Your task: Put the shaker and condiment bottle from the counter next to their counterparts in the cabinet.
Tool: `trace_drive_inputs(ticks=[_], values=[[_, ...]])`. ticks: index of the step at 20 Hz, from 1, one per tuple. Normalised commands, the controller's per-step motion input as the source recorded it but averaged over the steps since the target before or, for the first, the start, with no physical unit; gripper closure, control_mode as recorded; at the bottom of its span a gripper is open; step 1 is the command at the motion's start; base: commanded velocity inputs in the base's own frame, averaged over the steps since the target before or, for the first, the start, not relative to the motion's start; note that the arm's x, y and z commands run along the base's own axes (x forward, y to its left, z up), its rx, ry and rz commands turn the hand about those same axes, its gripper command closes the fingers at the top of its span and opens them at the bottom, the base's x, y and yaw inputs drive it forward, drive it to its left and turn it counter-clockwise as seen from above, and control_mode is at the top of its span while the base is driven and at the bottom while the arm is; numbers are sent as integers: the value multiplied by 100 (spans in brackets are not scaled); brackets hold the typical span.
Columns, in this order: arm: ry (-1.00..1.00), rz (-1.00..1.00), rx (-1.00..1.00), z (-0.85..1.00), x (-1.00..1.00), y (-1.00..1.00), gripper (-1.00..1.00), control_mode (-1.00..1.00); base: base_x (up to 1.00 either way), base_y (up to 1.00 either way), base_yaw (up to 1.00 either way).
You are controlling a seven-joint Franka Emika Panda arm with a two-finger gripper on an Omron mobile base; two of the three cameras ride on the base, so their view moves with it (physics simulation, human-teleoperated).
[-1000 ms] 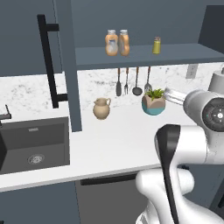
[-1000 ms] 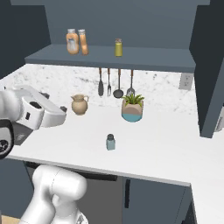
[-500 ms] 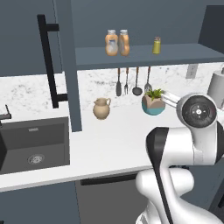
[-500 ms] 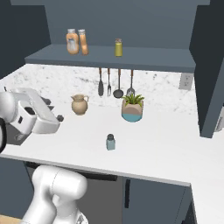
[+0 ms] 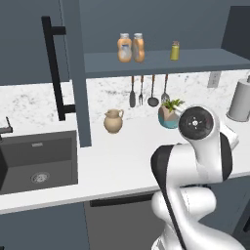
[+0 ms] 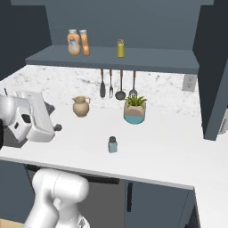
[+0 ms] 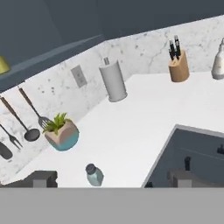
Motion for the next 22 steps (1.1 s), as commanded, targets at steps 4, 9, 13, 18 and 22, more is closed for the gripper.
trace_drive_inputs(ticks=[4,9,13,18,22], values=[[-13,-9,-2,-100,5,-2,-100,-100,0,0,0],[-10,-7,0,-100,6,-21,-100,-100,0,0,0],[-11,-5,0,-100,15,-33,-100,-100,0,0,0],[-10,-6,-2,-100,17,-19,-100,-100,0,0,0],[-3,-8,-9,-92,32,-1,-100,-100,0,0,0]])
